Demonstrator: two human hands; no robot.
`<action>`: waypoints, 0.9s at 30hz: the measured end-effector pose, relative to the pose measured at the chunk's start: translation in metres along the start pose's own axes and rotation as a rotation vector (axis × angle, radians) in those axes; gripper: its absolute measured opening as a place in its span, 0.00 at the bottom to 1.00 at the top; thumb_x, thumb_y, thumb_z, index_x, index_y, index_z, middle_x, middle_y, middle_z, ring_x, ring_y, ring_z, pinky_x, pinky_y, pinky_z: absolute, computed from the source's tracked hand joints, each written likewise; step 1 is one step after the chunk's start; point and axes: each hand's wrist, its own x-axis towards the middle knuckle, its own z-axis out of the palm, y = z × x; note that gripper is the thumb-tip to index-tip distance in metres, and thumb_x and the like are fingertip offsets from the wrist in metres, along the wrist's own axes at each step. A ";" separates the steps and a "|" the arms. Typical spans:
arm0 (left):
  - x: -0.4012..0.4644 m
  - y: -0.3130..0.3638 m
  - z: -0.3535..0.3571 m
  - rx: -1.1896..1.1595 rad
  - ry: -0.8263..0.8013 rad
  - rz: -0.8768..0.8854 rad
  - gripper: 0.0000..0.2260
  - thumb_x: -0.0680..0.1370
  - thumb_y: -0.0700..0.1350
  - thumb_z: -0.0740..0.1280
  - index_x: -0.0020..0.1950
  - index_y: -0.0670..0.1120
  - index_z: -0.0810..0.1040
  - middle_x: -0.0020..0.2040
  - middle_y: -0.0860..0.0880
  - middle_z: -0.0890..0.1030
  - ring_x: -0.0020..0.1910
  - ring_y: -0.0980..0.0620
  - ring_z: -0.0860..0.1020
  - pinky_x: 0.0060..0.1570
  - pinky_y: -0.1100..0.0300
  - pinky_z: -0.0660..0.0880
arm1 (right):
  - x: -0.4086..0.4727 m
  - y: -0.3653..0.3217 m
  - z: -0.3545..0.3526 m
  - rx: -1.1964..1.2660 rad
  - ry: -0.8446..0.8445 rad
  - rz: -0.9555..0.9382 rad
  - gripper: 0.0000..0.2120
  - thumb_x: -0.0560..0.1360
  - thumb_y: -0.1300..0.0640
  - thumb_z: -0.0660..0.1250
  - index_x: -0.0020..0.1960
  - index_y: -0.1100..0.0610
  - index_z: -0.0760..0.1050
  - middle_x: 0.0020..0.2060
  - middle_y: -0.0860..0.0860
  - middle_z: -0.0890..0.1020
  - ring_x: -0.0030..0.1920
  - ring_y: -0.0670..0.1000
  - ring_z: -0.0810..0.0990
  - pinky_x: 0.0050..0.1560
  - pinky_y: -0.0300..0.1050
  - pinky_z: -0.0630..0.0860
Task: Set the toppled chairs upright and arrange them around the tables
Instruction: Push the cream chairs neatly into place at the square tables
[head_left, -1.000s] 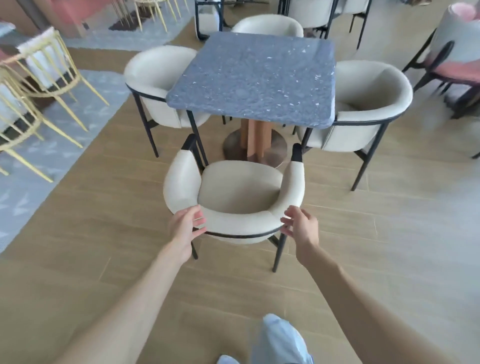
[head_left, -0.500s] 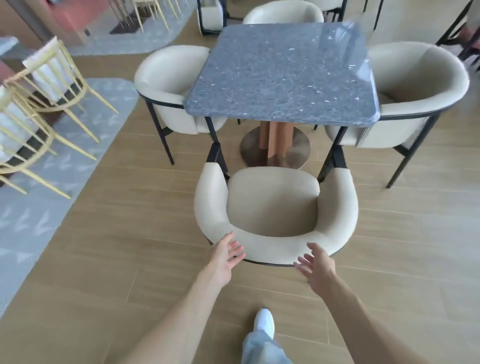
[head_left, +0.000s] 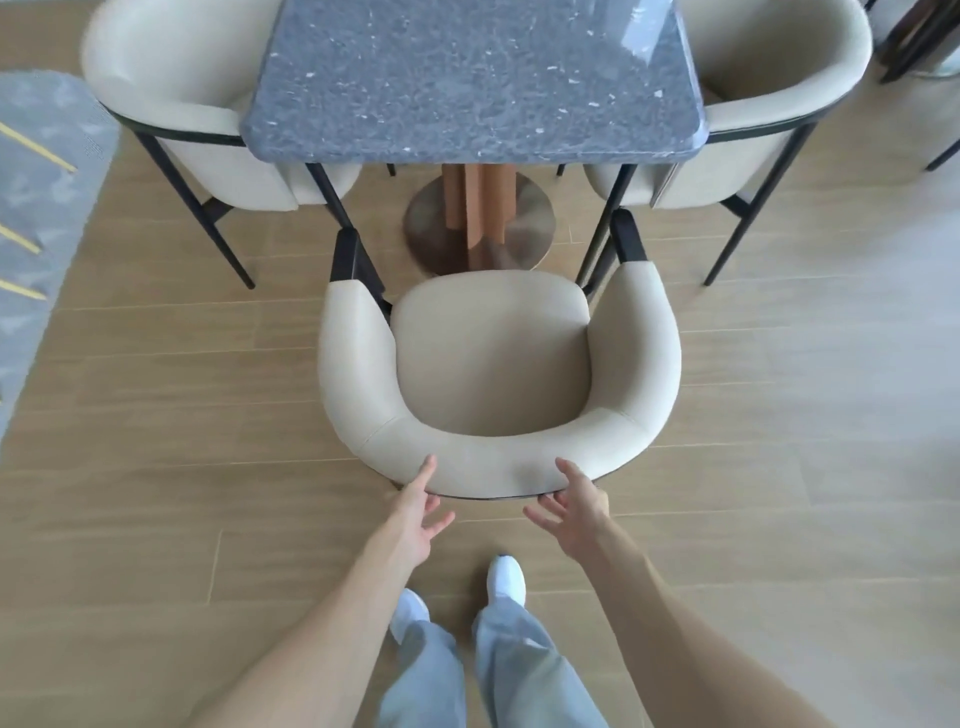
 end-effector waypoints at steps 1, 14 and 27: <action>0.005 -0.001 -0.002 -0.017 -0.009 0.003 0.23 0.72 0.53 0.78 0.58 0.43 0.74 0.58 0.44 0.77 0.57 0.47 0.78 0.57 0.45 0.80 | 0.003 0.000 -0.001 0.006 -0.010 -0.008 0.30 0.72 0.48 0.75 0.68 0.59 0.70 0.58 0.57 0.77 0.47 0.58 0.84 0.57 0.64 0.80; 0.046 0.006 -0.003 -0.235 -0.085 0.046 0.20 0.75 0.44 0.75 0.64 0.48 0.73 0.60 0.40 0.80 0.48 0.39 0.81 0.35 0.43 0.82 | 0.024 -0.009 0.013 0.016 -0.006 -0.079 0.09 0.78 0.60 0.70 0.51 0.65 0.74 0.50 0.61 0.79 0.50 0.67 0.82 0.42 0.70 0.81; 0.079 0.072 0.023 -0.227 -0.085 0.106 0.21 0.74 0.44 0.76 0.65 0.46 0.74 0.59 0.41 0.81 0.48 0.39 0.81 0.45 0.35 0.80 | 0.044 -0.050 0.067 0.034 -0.067 -0.131 0.09 0.79 0.60 0.69 0.49 0.66 0.74 0.50 0.60 0.79 0.44 0.67 0.84 0.39 0.65 0.83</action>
